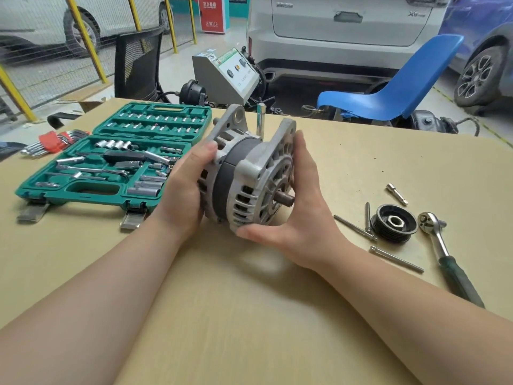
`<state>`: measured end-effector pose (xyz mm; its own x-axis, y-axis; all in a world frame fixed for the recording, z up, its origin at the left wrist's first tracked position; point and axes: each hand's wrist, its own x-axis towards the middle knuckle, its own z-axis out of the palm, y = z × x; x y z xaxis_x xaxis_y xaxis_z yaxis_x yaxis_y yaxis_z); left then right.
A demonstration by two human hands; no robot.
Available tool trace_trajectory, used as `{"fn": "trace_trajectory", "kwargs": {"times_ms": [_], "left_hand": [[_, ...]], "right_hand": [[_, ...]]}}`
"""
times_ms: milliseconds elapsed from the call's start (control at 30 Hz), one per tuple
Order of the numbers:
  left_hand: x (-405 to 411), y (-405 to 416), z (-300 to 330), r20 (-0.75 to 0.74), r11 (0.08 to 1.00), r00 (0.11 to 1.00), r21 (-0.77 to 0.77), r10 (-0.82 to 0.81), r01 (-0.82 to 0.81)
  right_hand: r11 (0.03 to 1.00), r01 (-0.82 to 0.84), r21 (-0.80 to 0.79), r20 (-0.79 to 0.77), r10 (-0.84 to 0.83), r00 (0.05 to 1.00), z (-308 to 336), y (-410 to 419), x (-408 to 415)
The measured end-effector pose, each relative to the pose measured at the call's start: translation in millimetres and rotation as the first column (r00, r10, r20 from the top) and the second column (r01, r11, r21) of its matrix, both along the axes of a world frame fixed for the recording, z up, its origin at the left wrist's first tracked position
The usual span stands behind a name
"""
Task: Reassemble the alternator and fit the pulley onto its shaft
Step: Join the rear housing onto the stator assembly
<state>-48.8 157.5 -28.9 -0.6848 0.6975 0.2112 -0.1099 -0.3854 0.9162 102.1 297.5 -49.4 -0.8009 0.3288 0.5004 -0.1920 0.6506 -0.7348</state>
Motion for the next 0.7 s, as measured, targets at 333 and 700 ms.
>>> {"fn": "trace_trajectory", "kwargs": {"times_ms": [333,700], "left_hand": [[17.0,-8.2,-4.2,-0.02,0.999,0.999,0.014,-0.034,0.035],[11.7,-11.0,9.2,0.253,0.992,0.96,0.008,0.123,-0.129]], "right_hand": [[0.996,-0.09,-0.016,0.075,0.091,0.993,2.5,14.1,7.5],[0.981,-0.194,0.028,0.119,0.189,0.975,7.3,7.9,22.6]]}}
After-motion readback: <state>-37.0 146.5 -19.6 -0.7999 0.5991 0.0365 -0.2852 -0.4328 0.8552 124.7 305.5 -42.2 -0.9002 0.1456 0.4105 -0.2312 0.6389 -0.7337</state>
